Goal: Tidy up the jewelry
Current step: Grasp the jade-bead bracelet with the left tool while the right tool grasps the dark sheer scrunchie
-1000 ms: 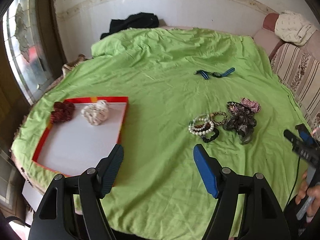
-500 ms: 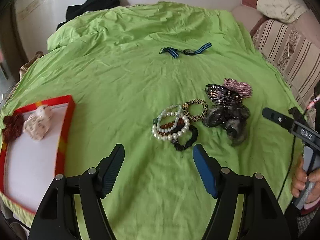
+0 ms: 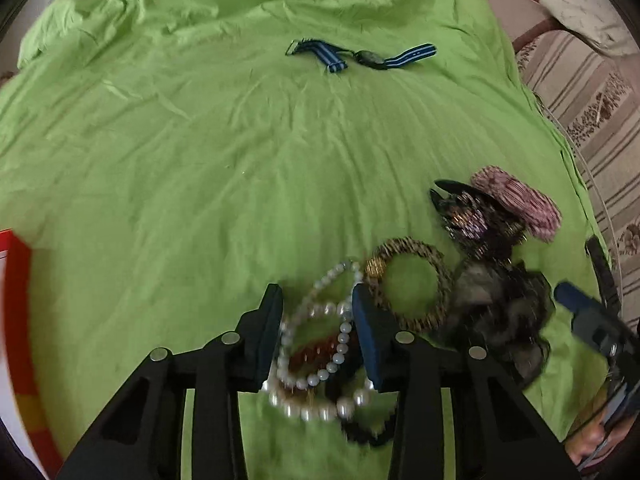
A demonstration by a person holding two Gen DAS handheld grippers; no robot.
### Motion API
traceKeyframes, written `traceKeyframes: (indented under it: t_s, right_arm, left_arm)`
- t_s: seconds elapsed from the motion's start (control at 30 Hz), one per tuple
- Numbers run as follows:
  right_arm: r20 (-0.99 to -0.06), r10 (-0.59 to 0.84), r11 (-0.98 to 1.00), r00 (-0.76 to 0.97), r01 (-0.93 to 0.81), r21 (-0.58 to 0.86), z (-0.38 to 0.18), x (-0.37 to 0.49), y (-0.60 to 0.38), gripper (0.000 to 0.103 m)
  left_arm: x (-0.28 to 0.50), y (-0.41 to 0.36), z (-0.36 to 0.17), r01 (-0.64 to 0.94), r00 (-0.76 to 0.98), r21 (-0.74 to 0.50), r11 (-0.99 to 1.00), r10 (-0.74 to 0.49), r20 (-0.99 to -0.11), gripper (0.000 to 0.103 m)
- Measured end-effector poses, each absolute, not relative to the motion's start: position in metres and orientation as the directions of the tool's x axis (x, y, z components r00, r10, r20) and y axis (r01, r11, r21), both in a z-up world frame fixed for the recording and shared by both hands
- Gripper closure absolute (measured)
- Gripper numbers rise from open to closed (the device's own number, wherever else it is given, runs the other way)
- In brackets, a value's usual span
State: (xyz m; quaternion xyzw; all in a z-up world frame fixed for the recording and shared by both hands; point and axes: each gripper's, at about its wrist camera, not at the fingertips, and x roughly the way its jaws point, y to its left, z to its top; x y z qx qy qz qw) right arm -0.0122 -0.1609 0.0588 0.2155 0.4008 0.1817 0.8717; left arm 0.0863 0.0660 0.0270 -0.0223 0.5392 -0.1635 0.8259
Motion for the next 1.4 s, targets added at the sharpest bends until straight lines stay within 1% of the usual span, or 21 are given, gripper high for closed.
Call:
traceKeyframes:
  t_s: [0.03, 0.07, 0.1, 0.3, 0.5, 0.67, 0.77, 0.8, 0.83, 0.9, 0.93, 1.0, 1.1, 1.4]
  right_arm:
    - [-0.623, 0.495, 0.839, 0.606, -0.149, 0.523, 0.057, -0.010, -0.159, 0.044]
    - [-0.626, 0.501, 0.838, 0.598, -0.155, 0.523, 0.055, -0.008, -0.156, 0.044]
    - [-0.629, 0.505, 0.838, 0.591, -0.162, 0.521, 0.054, -0.007, -0.153, 0.044]
    - [-0.644, 0.512, 0.844, 0.568, -0.191, 0.502, 0.049, -0.004, -0.139, 0.044]
    - [-0.640, 0.501, 0.849, 0.583, -0.188, 0.494, 0.053, -0.007, -0.140, 0.044]
    - [-0.656, 0.490, 0.859, 0.575, -0.188, 0.477, 0.050, -0.007, -0.135, 0.044]
    - [-0.663, 0.481, 0.865, 0.574, -0.187, 0.466, 0.048, -0.006, -0.134, 0.044]
    - [-0.667, 0.478, 0.867, 0.572, -0.186, 0.462, 0.047, -0.006, -0.133, 0.044]
    - [-0.671, 0.475, 0.869, 0.570, -0.185, 0.459, 0.046, -0.006, -0.132, 0.044]
    - [-0.680, 0.468, 0.874, 0.565, -0.184, 0.450, 0.043, -0.004, -0.129, 0.045]
    - [-0.682, 0.473, 0.872, 0.557, -0.186, 0.453, 0.041, -0.003, -0.128, 0.057]
    - [-0.685, 0.485, 0.867, 0.545, -0.192, 0.460, 0.039, -0.003, -0.126, 0.080]
    - [-0.675, 0.486, 0.865, 0.556, -0.193, 0.464, 0.044, -0.008, -0.126, 0.086]
    - [-0.627, 0.486, 0.860, 0.609, -0.205, 0.467, 0.069, -0.042, -0.116, 0.092]
  left_arm:
    - [0.089, 0.066, 0.026, 0.241, 0.361, -0.211, 0.947, -0.289, -0.887, 0.088]
    - [0.093, 0.069, 0.027, 0.232, 0.358, -0.216, 0.948, -0.290, -0.888, 0.094]
    - [0.096, 0.073, 0.029, 0.219, 0.363, -0.217, 0.951, -0.286, -0.887, 0.097]
    - [0.101, 0.109, 0.031, 0.134, 0.407, -0.161, 0.978, -0.203, -0.891, 0.097]
    - [0.095, 0.143, 0.037, 0.066, 0.432, -0.187, 0.980, -0.197, -0.880, 0.097]
    - [0.096, 0.139, 0.030, 0.067, 0.417, -0.182, 0.981, -0.194, -0.888, 0.097]
    - [0.095, 0.135, 0.026, 0.066, 0.421, -0.183, 0.981, -0.194, -0.886, 0.088]
    - [0.095, 0.133, 0.025, 0.065, 0.424, -0.186, 0.980, -0.196, -0.884, 0.082]
    - [0.095, 0.130, 0.025, 0.067, 0.428, -0.186, 0.980, -0.196, -0.882, 0.079]
    - [0.094, 0.124, 0.026, 0.073, 0.431, -0.159, 0.985, -0.175, -0.885, 0.080]
    - [0.093, 0.122, 0.027, 0.080, 0.428, -0.155, 0.985, -0.175, -0.887, 0.096]
    - [0.091, 0.123, 0.030, 0.081, 0.418, -0.181, 0.980, -0.198, -0.887, 0.098]
    - [0.082, 0.125, 0.043, 0.080, 0.443, -0.183, 0.980, -0.199, -0.874, 0.098]
    - [0.028, 0.148, 0.111, 0.095, 0.534, -0.216, 0.972, -0.233, -0.813, 0.098]
